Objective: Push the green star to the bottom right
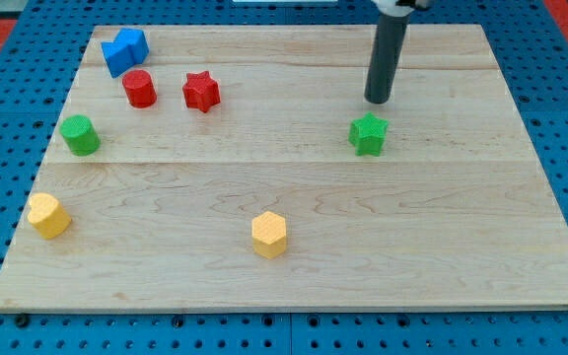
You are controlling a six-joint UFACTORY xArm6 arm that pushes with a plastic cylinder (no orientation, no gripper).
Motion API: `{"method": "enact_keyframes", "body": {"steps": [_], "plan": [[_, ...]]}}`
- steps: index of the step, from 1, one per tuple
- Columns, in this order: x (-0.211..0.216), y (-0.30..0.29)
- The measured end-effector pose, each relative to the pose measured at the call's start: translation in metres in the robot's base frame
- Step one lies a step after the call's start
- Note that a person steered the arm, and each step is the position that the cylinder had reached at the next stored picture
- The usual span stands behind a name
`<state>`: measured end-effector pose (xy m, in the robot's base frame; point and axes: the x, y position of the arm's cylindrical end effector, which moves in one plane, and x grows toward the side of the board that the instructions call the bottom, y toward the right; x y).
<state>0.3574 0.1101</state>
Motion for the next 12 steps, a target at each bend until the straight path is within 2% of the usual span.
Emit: {"method": "enact_keyframes", "body": {"steps": [1,2,3,4,5,6,7,8,9,10,11,12], "plan": [[0.069,-0.001],[0.081,0.006],[0.061,0.006],[0.058,0.006],[0.083,0.006],[0.132,0.019],[0.086,0.047],[0.053,0.006],[0.066,-0.039],[0.136,-0.018],[0.178,0.045],[0.131,0.032]]}}
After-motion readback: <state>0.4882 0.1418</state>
